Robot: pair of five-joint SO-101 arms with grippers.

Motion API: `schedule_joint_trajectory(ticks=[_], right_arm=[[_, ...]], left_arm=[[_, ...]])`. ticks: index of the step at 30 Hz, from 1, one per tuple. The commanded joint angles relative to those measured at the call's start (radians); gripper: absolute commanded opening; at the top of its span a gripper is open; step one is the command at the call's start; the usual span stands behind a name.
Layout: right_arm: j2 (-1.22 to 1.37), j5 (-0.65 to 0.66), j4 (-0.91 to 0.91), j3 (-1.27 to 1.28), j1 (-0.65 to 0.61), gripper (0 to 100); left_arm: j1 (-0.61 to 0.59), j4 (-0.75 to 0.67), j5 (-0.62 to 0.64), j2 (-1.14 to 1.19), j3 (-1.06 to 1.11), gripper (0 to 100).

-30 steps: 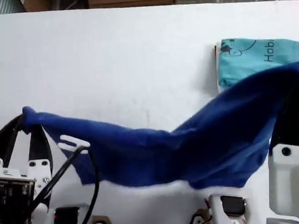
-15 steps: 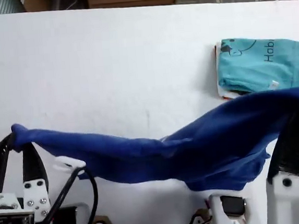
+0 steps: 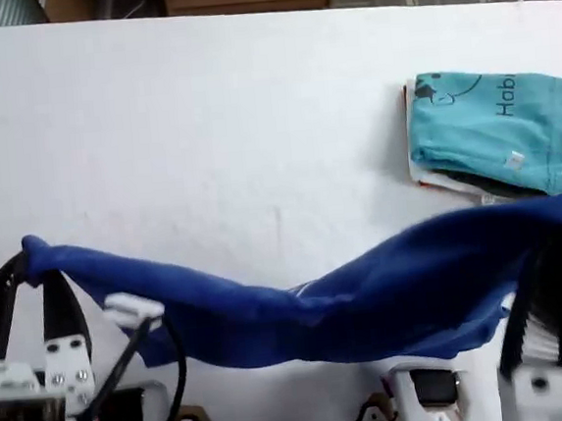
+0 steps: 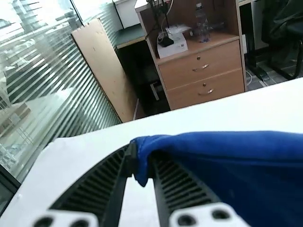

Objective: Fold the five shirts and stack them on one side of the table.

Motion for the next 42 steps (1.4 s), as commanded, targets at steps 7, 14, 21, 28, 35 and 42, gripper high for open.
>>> schedule_joint_trajectory(ticks=[7, 14, 21, 28, 35, 42], right_arm=[[0.257, -0.008, -0.219, 0.265, -0.036, 2.0], [0.366, -0.008, -0.348, 0.489, -0.151, 2.0], [0.473, 0.002, -0.541, 0.629, -0.15, 2.0], [0.627, 0.002, -0.733, 0.628, -0.124, 2.0], [0.756, 0.002, -0.872, 0.628, -0.122, 1.9], [0.912, 0.002, -0.938, 0.628, -0.122, 1.9]], left_arm=[[-0.008, -0.342, -0.028, 0.009, 0.392, 3], [-0.008, -0.476, -0.029, 0.137, 0.501, 3], [-0.008, -0.677, -0.032, 0.404, 0.486, 3], [-0.012, -0.72, -0.097, 0.743, 0.245, 3], [-0.009, -0.717, -0.123, 1.089, -0.07, 3], [-0.012, -0.683, -0.123, 1.398, -0.209, 3]])
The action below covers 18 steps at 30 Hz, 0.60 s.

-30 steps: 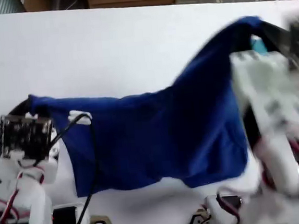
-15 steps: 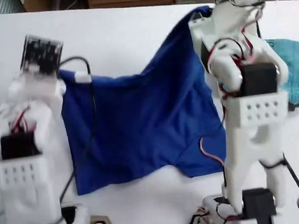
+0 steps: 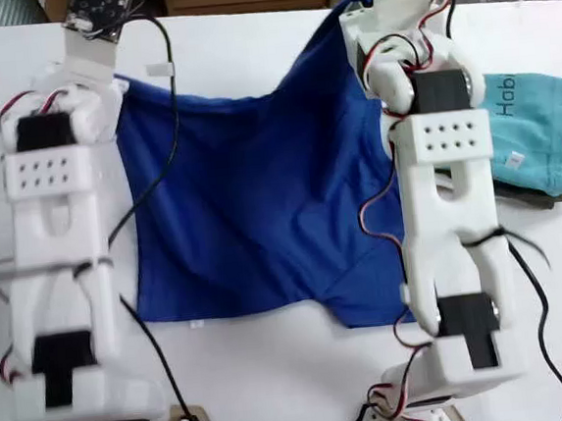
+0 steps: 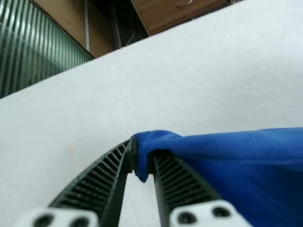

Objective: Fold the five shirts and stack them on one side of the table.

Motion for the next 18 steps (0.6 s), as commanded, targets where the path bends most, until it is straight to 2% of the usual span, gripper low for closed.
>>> schedule_joint_trajectory(ticks=[1, 12, 18], right_arm=[[0.064, 0.002, -0.045, -0.008, 0.007, 1.9], [0.266, 0.002, -0.061, -0.008, 0.005, 2.0], [0.321, 0.002, -0.045, -0.005, 0.005, 2.0]], left_arm=[[-0.014, 0.008, -0.008, 0.118, -0.091, 3], [-0.014, 0.009, -0.002, 0.477, -0.252, 3], [-0.008, 0.038, 0.0, 0.555, -0.257, 3]])
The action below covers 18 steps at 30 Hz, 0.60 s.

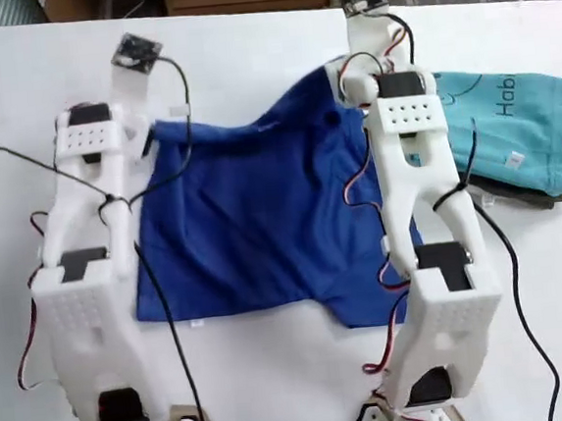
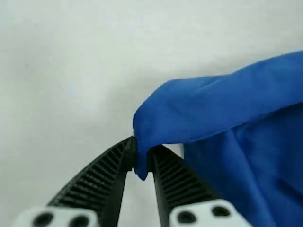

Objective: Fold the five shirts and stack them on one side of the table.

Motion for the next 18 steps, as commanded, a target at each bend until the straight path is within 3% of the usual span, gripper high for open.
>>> schedule_joint_trajectory(ticks=[1, 6, 18], right_arm=[[-0.001, 0.002, -0.004, -0.014, 0.005, 2.0], [-0.005, 0.002, -0.001, -0.014, 0.005, 2.0], [-0.008, 0.0, 0.016, -0.025, 0.007, 2.0]], left_arm=[[-0.009, 0.014, 0.0, -0.005, -0.05, 3], [-0.014, 0.018, 0.0, -0.009, -0.05, 3], [-0.02, 0.189, -0.002, -0.008, -0.173, 3]])
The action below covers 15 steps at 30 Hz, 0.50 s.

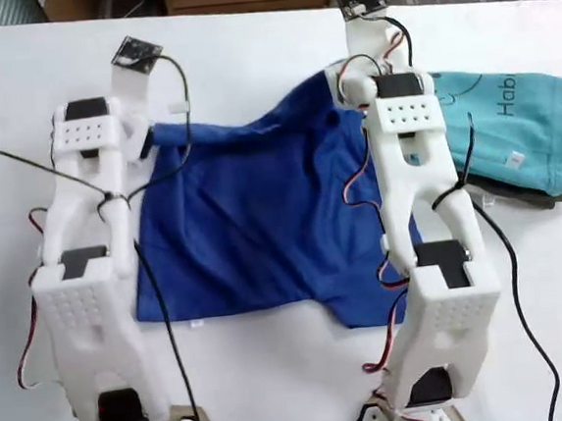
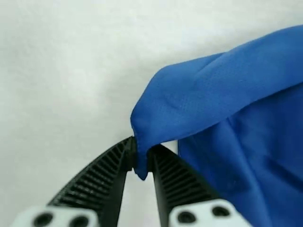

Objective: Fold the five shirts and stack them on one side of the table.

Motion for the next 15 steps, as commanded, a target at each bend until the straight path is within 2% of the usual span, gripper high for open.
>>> schedule_joint_trajectory(ticks=[1, 5, 8, 10, 15], right_arm=[[-0.019, 0.0, 0.007, -0.032, 0.007, 2.0], [-0.031, 0.0, 0.025, -0.054, 0.007, 2.0], [-0.045, 0.0, 0.018, -0.057, 0.007, 2.0], [-0.047, 0.0, 0.021, -0.069, 0.007, 2.0], [-0.048, 0.0, 0.018, -0.077, 0.038, 2.0]], left_arm=[[-0.021, 0.058, -0.002, -0.018, -0.09, 3], [-0.037, 0.117, -0.008, -0.009, -0.153, 3], [-0.04, 0.123, -0.008, -0.009, -0.168, 10], [-0.038, 0.11, -0.008, -0.008, -0.17, 13], [-0.02, -0.008, -0.008, 0.029, -0.17, 12]])
